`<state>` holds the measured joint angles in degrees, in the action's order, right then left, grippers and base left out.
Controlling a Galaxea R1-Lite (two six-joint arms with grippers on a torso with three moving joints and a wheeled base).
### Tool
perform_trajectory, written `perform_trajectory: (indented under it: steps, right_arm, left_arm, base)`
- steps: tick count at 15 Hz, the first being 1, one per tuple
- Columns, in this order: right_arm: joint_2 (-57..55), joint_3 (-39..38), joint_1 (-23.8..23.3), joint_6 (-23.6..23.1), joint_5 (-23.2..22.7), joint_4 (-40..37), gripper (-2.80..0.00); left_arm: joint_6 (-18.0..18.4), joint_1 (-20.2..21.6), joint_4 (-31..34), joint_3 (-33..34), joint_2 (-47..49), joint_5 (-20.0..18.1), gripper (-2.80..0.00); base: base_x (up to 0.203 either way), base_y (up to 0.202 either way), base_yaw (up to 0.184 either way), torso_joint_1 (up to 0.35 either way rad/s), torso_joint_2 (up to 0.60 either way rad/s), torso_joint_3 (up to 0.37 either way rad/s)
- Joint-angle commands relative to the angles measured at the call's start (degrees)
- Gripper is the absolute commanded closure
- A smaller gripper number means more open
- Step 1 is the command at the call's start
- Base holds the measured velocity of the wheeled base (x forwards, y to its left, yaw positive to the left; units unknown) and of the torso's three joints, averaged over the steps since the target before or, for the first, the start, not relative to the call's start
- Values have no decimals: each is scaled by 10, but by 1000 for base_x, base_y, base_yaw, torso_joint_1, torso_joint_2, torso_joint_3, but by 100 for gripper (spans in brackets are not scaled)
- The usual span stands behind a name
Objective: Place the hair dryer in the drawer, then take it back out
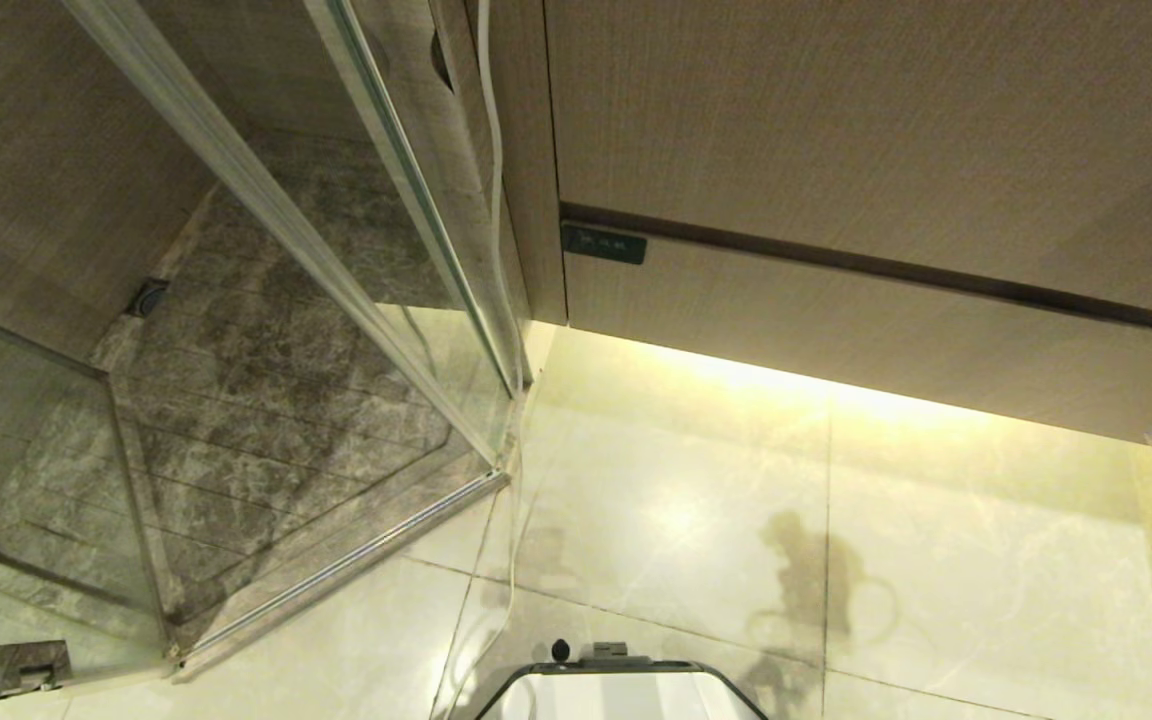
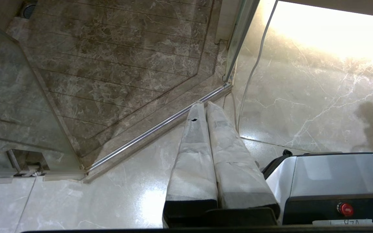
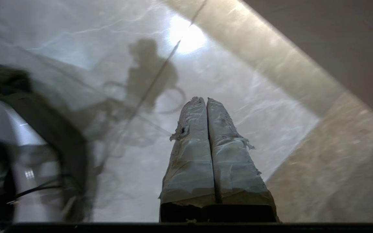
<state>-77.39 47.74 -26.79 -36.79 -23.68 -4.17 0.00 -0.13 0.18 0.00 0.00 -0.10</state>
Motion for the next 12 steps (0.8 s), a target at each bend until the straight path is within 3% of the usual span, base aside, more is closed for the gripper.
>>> perform_trajectory:
  steps: [1, 6, 10, 12]
  right_arm:
    - [93, -37, 15, 20, -5, -12, 0]
    - [470, -212, 131, 138, 2, -15, 0]
    - [731, -371, 240, 215, 76, -1, 0]
    - [779, -459, 300, 254, 143, 82, 0]
  left_arm:
    - [0, 0, 0, 0, 0, 0, 0]
    - [0, 0, 0, 0, 0, 0, 0]
    - [0, 0, 0, 0, 0, 0, 0]
    - [0, 0, 0, 1, 0, 0, 0]
  base:
    - [0, 0, 0, 0, 0, 0]
    - [0, 0, 0, 0, 0, 0]
    - [0, 0, 0, 0, 0, 0]
    - [0, 0, 0, 0, 0, 0]
